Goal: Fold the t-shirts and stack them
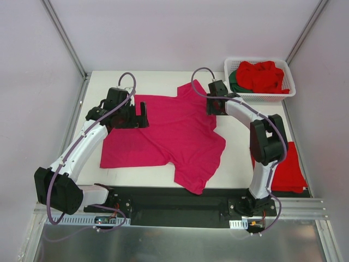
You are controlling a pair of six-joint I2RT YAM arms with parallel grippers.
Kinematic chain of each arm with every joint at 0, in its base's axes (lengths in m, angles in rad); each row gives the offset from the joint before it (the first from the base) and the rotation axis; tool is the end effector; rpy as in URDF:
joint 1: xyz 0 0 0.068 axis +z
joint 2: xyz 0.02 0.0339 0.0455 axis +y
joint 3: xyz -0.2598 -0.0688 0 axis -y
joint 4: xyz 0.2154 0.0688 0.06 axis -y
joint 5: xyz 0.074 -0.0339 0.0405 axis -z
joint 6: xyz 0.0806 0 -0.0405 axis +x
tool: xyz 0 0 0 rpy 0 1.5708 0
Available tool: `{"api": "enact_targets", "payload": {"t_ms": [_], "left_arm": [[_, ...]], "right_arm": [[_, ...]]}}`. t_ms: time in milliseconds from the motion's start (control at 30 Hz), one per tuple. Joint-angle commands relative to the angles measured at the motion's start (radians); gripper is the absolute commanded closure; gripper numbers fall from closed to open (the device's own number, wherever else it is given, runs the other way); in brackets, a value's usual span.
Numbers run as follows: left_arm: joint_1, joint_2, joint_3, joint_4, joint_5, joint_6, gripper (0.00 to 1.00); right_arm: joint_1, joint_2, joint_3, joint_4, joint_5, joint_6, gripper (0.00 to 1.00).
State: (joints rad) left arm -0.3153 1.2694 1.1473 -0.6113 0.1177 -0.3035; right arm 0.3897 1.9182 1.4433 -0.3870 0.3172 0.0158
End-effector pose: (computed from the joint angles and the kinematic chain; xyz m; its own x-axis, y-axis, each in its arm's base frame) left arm 0.2618 -0.0953 0.2918 -0.7241 -0.0760 -0.6855 0.1828 0.9372 -0.2970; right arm 0.4031 0.1384 0.1983 -0.7048 -0.2732 -0.6547 -0.1620 0.9605 -0.2264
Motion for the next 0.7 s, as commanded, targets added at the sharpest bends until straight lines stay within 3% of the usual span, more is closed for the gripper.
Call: {"api": "enact_targets", "payload": {"t_ms": [0,67,333,533,667], "left_arm": [[-0.011,-0.015,0.011,0.007,-0.012,0.009,0.01],[-0.011,-0.015,0.009,0.005,-0.012,0.007,0.01],[-0.011,-0.018,0.003,0.007,-0.019,0.012,0.01],[-0.011,-0.016,0.003,0.005,-0.026,0.011,0.01],[-0.011,-0.021,0.0,0.005,-0.024,0.012,0.01]], "right_arm": [[-0.012,0.045,0.032,-0.041,0.028,-0.004,0.36],[-0.012,0.065,0.032,-0.041,0.023,-0.004,0.37],[-0.014,0.088,0.034,-0.027,0.014,-0.004,0.66],[-0.018,0.084,0.04,-0.029,0.008,-0.005,0.97],[-0.02,0.071,0.049,-0.032,0.052,-0.008,0.99]]}}
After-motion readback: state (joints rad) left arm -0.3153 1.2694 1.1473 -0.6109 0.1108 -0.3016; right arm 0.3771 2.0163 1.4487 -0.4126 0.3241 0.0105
